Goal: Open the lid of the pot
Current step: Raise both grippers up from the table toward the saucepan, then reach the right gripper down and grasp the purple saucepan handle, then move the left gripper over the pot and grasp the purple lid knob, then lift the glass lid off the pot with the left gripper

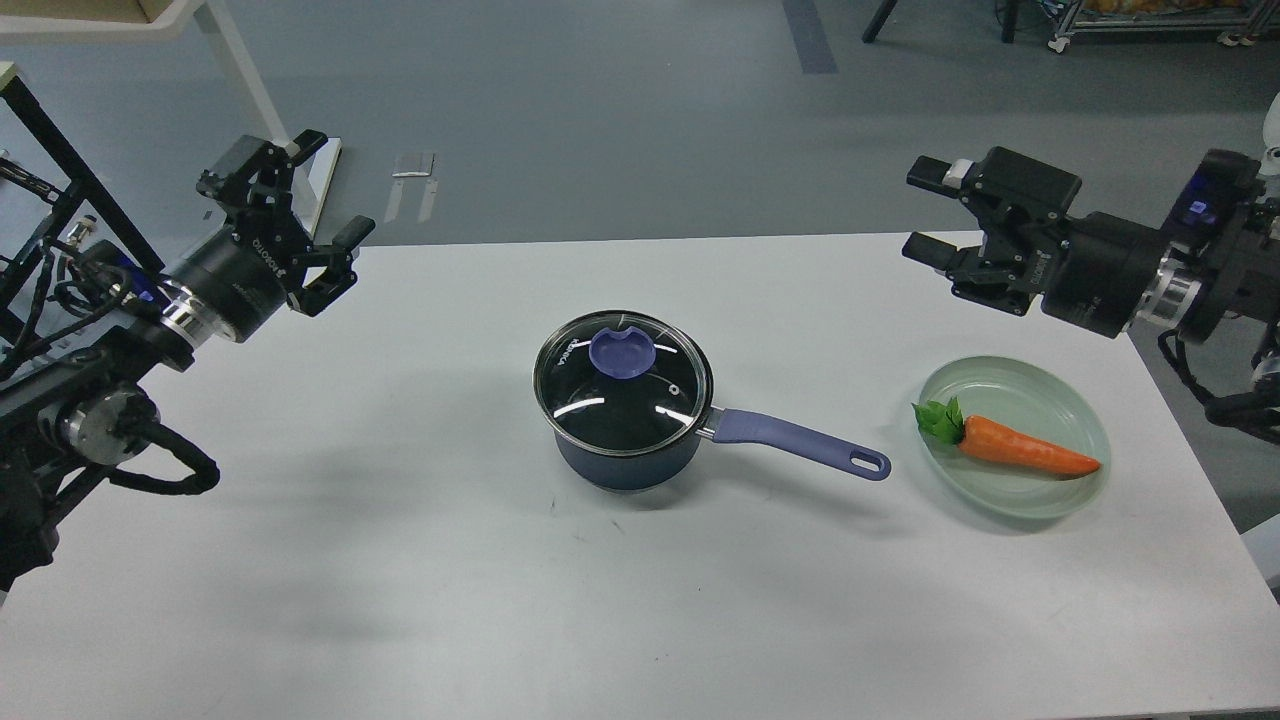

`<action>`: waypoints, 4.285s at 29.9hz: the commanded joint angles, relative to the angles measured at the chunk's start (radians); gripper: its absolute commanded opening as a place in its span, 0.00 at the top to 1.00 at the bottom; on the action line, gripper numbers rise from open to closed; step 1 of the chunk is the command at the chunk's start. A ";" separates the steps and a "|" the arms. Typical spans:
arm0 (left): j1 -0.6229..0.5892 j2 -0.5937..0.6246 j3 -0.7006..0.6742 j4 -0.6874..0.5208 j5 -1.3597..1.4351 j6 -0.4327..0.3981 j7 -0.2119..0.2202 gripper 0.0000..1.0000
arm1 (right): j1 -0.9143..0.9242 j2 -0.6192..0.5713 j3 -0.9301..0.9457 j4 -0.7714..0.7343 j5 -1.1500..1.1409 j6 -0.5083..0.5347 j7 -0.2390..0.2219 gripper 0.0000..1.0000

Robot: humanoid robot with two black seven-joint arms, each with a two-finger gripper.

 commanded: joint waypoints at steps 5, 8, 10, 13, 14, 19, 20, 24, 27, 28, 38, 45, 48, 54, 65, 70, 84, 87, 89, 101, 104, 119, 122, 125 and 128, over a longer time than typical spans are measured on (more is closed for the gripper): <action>-0.061 -0.007 0.002 -0.038 0.189 -0.002 0.000 0.01 | 0.283 0.049 -0.282 0.074 -0.431 -0.017 0.000 0.00; -0.075 -0.012 0.000 -0.058 0.275 -0.004 0.000 0.01 | 0.370 0.109 -0.425 0.080 -0.620 -0.095 0.000 0.01; -0.084 -0.013 0.000 -0.074 0.310 -0.001 0.000 0.01 | 0.399 0.150 -0.494 0.080 -0.748 -0.167 0.000 0.01; -0.097 -0.030 0.000 -0.089 0.362 0.002 0.000 0.01 | 0.405 0.205 -0.559 0.068 -0.872 -0.228 0.000 0.01; -0.097 -0.032 0.000 -0.094 0.375 0.002 0.000 0.01 | 0.405 0.215 -0.568 0.067 -0.887 -0.230 0.000 0.01; -0.097 -0.038 0.000 -0.103 0.386 0.019 0.000 0.01 | 0.404 0.270 -0.632 0.021 -0.907 -0.233 0.000 0.02; -0.097 -0.039 0.000 -0.104 0.387 0.027 0.000 0.01 | 0.401 0.281 -0.649 0.002 -0.910 -0.236 0.000 0.03; -0.097 -0.056 0.000 -0.120 0.415 0.056 0.000 0.01 | 0.391 0.321 -0.669 -0.047 -0.913 -0.236 0.000 0.06; -0.097 -0.059 0.000 -0.135 0.459 0.068 0.000 0.01 | 0.390 0.342 -0.672 -0.050 -0.912 -0.236 0.000 0.11; -0.097 -0.059 0.000 -0.141 0.464 0.068 0.000 0.01 | 0.390 0.347 -0.677 -0.050 -0.912 -0.236 0.000 0.13; -0.097 -0.073 0.002 -0.160 0.464 0.070 0.000 0.01 | 0.393 0.351 -0.700 -0.050 -0.913 -0.236 0.000 0.40; -0.098 -0.075 0.002 -0.160 0.468 0.070 0.000 0.01 | 0.405 0.348 -0.703 -0.050 -0.913 -0.236 0.000 0.54; -0.100 -0.076 0.000 -0.160 0.513 0.070 0.000 0.01 | 0.405 0.344 -0.705 -0.050 -0.913 -0.236 0.000 0.61; -0.135 -0.098 0.002 -0.160 0.692 0.102 0.000 0.01 | 0.405 0.342 -0.706 -0.050 -0.915 -0.236 0.000 0.71; -0.277 -0.159 0.152 -0.183 1.477 0.309 0.000 0.01 | 0.405 0.344 -0.706 -0.050 -0.912 -0.236 0.000 0.70; -0.356 -0.190 0.373 -0.147 1.522 0.423 0.000 0.01 | 0.405 0.347 -0.706 -0.050 -0.912 -0.234 0.000 0.70; -0.327 -0.297 0.447 0.012 1.571 0.476 0.000 0.01 | 0.405 0.348 -0.706 -0.053 -0.912 -0.234 0.000 0.69; -0.302 -0.295 0.450 0.012 1.571 0.489 0.000 0.01 | 0.405 0.348 -0.706 -0.053 -0.912 -0.234 0.000 0.69; -0.298 -0.294 0.451 0.014 1.571 0.495 0.000 0.01 | 0.405 0.350 -0.706 -0.053 -0.912 -0.234 0.000 0.69; -0.281 -0.299 0.456 0.027 1.571 0.525 0.000 0.30 | 0.405 0.353 -0.706 -0.053 -0.912 -0.234 0.000 0.68; -0.281 -0.300 0.460 0.027 1.573 0.524 0.000 0.38 | 0.405 0.351 -0.706 -0.053 -0.910 -0.234 0.000 0.67; -0.382 -0.142 0.467 -0.078 1.567 0.533 0.000 0.64 | 0.404 0.351 -0.706 -0.053 -0.910 -0.236 0.000 0.66; -0.393 -0.055 0.467 -0.109 1.565 0.533 0.000 0.63 | 0.404 0.353 -0.705 -0.053 -0.910 -0.236 0.000 0.66; -0.383 0.031 0.471 -0.126 1.564 0.547 0.000 0.63 | 0.404 0.353 -0.705 -0.053 -0.910 -0.236 0.000 0.66; -0.357 0.134 0.502 -0.132 1.561 0.590 0.000 0.63 | 0.404 0.353 -0.705 -0.053 -0.910 -0.236 0.000 0.66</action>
